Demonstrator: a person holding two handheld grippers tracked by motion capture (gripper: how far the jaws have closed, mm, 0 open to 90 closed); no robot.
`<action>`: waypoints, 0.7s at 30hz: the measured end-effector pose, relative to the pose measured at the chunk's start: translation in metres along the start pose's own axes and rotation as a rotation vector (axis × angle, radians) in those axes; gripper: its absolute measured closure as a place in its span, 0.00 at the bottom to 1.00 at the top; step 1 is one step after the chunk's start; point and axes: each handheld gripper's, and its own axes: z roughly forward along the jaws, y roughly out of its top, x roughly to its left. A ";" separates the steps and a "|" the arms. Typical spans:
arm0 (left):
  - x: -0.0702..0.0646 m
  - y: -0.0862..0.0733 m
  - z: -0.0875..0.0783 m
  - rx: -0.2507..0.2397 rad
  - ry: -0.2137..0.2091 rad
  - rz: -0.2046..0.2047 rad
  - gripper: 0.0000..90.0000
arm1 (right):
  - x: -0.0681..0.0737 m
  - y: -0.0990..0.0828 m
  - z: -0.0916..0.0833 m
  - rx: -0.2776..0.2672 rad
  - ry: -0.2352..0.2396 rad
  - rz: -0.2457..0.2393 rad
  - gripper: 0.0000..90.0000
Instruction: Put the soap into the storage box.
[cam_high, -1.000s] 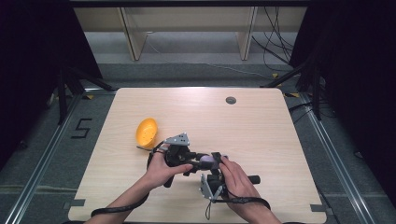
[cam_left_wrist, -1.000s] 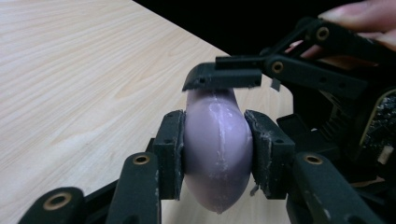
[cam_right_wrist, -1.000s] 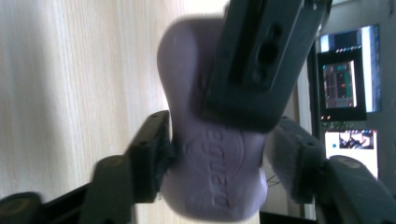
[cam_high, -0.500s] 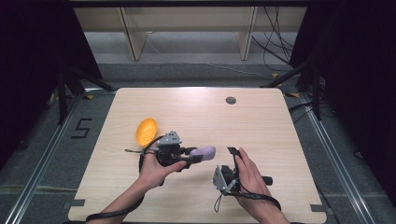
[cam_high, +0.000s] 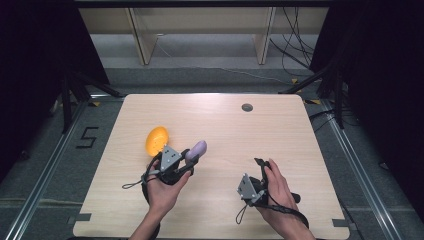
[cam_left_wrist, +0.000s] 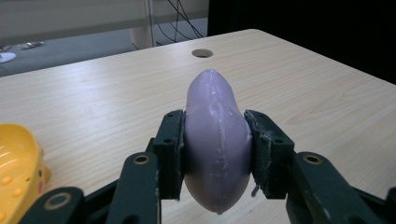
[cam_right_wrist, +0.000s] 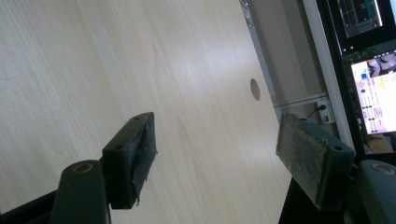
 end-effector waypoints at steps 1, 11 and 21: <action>0.000 0.000 -0.001 -0.005 0.003 0.008 0.65 | -0.001 -0.001 0.000 0.001 -0.003 -0.006 0.33; -0.003 -0.005 -0.010 -0.042 0.023 0.003 0.65 | -0.006 -0.006 0.004 0.018 0.005 0.013 0.33; -0.006 -0.006 -0.012 -0.076 0.065 0.015 0.65 | -0.010 -0.011 0.007 0.023 0.010 0.057 0.35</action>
